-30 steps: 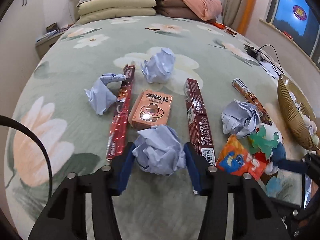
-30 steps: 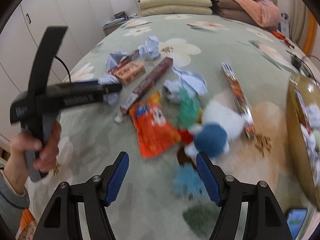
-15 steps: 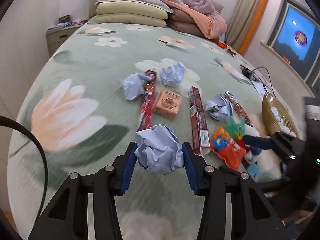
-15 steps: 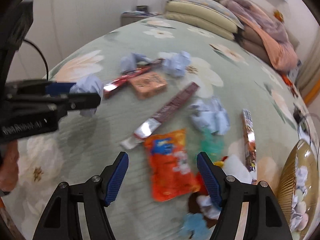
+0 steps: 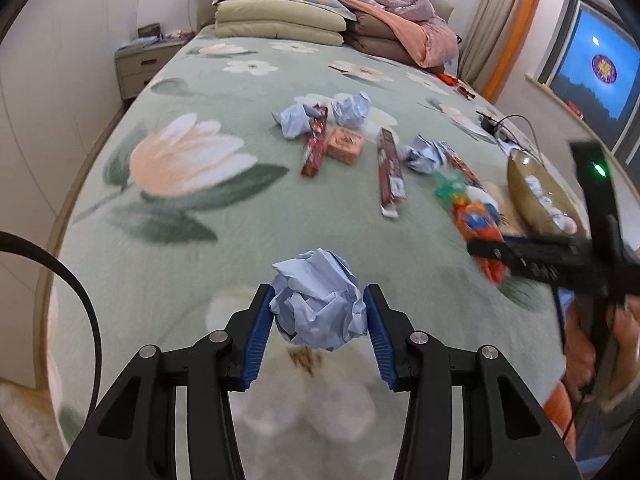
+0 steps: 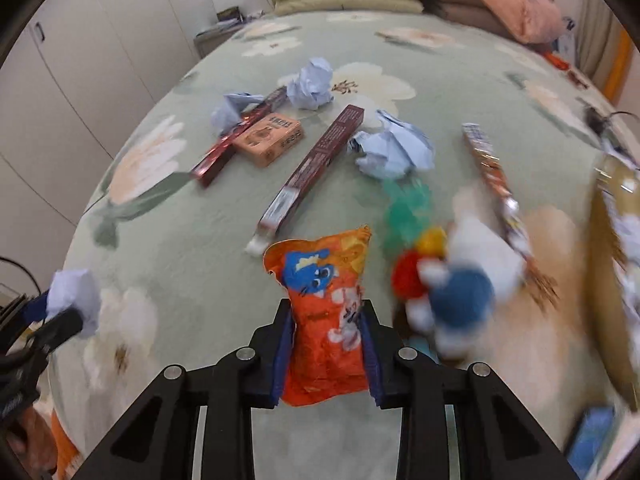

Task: Organize objects
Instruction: 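Grasp the orange snack bag with the right tool while the left holds the paper ball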

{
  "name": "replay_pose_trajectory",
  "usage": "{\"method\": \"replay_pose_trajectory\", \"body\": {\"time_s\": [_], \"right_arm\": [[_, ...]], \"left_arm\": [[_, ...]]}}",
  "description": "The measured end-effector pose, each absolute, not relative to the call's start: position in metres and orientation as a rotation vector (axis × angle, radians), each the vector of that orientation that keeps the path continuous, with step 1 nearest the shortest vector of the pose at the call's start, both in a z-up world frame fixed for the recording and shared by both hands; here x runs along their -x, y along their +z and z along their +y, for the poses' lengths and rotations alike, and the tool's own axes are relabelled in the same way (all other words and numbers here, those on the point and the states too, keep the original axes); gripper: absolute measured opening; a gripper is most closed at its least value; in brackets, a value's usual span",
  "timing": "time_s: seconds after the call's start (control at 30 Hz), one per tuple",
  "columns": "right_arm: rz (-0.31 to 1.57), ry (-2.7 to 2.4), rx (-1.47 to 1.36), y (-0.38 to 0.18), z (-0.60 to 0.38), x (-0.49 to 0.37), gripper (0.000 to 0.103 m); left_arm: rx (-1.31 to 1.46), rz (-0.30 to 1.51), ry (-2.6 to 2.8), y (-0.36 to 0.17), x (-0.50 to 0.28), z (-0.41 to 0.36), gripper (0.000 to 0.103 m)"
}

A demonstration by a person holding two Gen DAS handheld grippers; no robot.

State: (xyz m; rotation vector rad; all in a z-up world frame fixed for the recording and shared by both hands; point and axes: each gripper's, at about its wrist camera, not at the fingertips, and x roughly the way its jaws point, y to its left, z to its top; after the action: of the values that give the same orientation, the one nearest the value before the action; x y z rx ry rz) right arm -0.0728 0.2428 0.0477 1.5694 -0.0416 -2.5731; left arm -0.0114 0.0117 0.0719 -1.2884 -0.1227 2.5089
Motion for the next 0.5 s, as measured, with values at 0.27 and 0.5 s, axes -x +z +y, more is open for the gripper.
{"method": "replay_pose_trajectory", "body": {"time_s": [0.27, 0.5], "right_arm": [[-0.065, -2.5, -1.716, 0.007, 0.224, -0.007, 0.037], [-0.126, -2.455, -1.713, 0.023, 0.222, -0.028, 0.057]], "left_arm": [[1.419, -0.104, 2.496, 0.04, -0.025, 0.01, 0.043], [1.419, -0.125, 2.501, 0.036, -0.038, 0.004, 0.043]]}}
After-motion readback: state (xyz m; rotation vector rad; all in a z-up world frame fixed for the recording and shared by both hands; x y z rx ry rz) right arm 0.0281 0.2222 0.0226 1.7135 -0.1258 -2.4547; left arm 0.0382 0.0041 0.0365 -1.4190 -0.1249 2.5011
